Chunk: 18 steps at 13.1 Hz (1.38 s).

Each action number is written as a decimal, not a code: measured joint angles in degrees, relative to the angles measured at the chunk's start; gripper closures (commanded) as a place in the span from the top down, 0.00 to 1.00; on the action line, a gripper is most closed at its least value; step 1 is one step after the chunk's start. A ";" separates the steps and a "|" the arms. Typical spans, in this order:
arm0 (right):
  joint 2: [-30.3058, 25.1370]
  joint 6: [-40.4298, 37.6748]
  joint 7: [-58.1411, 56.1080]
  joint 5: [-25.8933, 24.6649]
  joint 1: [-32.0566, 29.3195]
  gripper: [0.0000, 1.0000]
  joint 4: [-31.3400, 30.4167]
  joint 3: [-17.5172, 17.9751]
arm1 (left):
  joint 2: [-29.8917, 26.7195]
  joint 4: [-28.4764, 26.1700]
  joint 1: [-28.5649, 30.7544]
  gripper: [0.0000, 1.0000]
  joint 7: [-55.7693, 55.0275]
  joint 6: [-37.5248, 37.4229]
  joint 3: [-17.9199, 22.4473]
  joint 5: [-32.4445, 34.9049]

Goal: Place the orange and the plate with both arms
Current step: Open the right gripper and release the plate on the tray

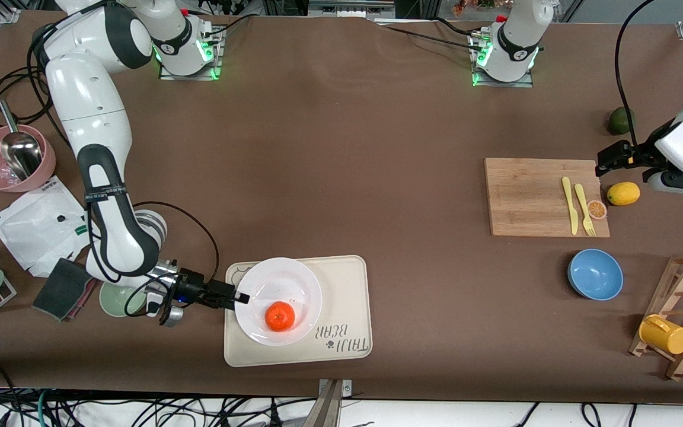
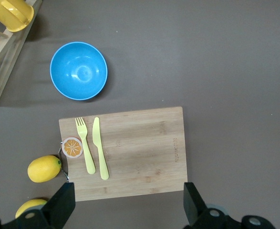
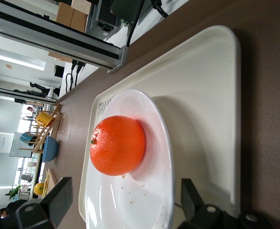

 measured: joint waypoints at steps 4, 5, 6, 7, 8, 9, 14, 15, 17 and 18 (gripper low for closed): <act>-0.86 -0.60 0.05 -7.14 -0.12 1.00 0.01 -0.19 | 0.00 0.00 0.00 1.00 0.00 0.00 0.00 0.00; -1.08 -0.93 0.05 -9.41 -0.29 1.00 0.01 -0.23 | 0.00 0.00 0.00 1.00 0.00 0.00 0.00 0.00; -1.40 -1.23 0.05 -11.64 -0.47 1.00 0.02 -0.24 | 0.00 0.00 0.00 1.00 0.00 0.00 0.00 0.00; -1.82 -1.72 0.05 -13.68 -0.61 1.00 0.05 -0.28 | 0.00 0.00 0.00 1.00 0.00 0.00 0.00 0.00; -2.44 -2.53 0.05 -15.80 -0.63 1.00 0.05 -0.55 | 0.00 0.00 0.00 1.00 0.00 0.00 0.00 0.00; -3.15 -3.78 0.07 -17.95 -0.63 1.00 0.07 -1.21 | 0.00 0.00 0.00 1.00 0.00 0.00 0.00 0.00; -7.49 -13.20 3.40 -32.16 -0.80 1.00 0.11 -4.89 | 0.00 0.00 0.00 1.00 0.00 0.00 0.00 0.00; -8.47 -15.23 4.65 -35.28 -0.84 1.00 0.11 -5.39 | 0.00 0.00 0.00 1.00 0.00 0.00 0.00 0.00; -10.61 -18.83 8.59 -42.36 -0.90 1.00 -0.10 -5.70 | 0.00 0.00 0.00 1.00 0.00 0.00 0.00 0.00; -11.68 -20.31 10.81 -46.13 -0.85 1.00 -0.28 -5.70 | 0.00 0.01 0.00 1.00 0.00 0.00 0.00 0.00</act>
